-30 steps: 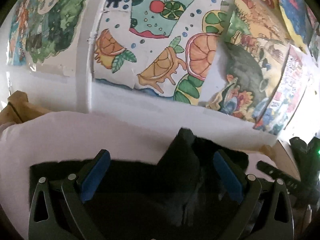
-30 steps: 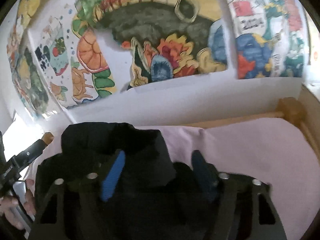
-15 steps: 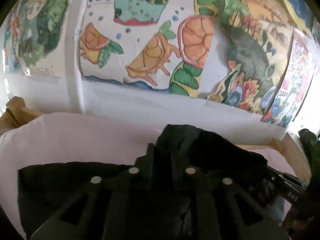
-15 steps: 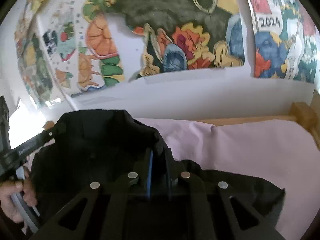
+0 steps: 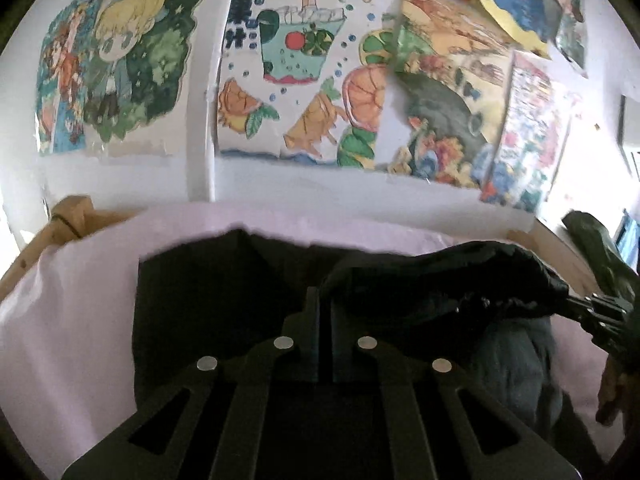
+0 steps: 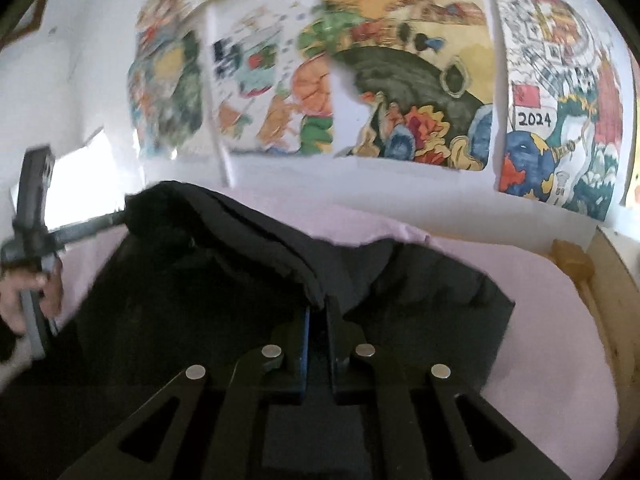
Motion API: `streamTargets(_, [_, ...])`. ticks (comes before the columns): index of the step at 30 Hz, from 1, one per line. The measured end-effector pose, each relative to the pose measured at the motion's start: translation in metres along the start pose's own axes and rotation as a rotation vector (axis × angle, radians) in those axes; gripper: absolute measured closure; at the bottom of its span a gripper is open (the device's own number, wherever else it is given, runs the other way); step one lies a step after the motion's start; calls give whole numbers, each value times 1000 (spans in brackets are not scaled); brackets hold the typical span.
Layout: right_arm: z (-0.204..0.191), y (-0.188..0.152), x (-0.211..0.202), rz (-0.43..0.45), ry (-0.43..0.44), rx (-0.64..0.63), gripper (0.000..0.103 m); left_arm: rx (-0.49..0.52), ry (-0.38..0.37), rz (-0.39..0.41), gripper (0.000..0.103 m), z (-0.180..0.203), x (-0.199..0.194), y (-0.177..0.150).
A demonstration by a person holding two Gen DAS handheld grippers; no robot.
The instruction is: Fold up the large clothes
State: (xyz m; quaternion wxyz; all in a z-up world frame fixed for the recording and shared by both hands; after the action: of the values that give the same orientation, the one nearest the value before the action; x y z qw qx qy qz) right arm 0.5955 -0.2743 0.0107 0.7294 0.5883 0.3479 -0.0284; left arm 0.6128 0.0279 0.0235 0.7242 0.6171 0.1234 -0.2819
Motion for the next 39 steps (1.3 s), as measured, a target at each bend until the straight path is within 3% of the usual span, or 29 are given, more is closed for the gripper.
streamTargets(9, [-2,-46,31,-116,-32,1,96,34,12,-62,101,-7,18,-51])
streamTargets(14, [0,-64,49,-129,-29,30,96,61,30,-65,101,-9,31,-64])
streamTargets(21, [-1,-65,47,-101,-39,34,96,63,29,-60,101,-11,33,-65])
streamTargets(25, [-4,-51,28,-45,-45,7,95,74,27,-52,101,-11,34,-64])
streamTargets(32, [1,11,-23,122,-20,25,94,102,29,-49,101,-10,35,-61])
streamTargets(34, [-2,25,-17,123,-5,43,84,107,30,-51,101,-9,36,-60])
streamTargets(37, [-14,41,11,96,7,52,84,129,30,-51,101,-7,36,-58])
streamTargets(39, [-26,41,42,25,33,45,84,132,20,-50,101,-6,34,-58])
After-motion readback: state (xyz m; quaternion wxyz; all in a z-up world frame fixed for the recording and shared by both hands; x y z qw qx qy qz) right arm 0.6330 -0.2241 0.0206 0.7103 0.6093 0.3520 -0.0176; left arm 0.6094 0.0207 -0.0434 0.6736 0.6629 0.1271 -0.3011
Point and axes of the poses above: each gripper's, at about its wrist camera, not at the fingertips, and x roughly the way its jaws point, z to its right, y to its top, the point moved 3 cm from there along x, roughly the way its jaws point, and after that the axes turned 4 degrees about -x, right-handed, at the moved point
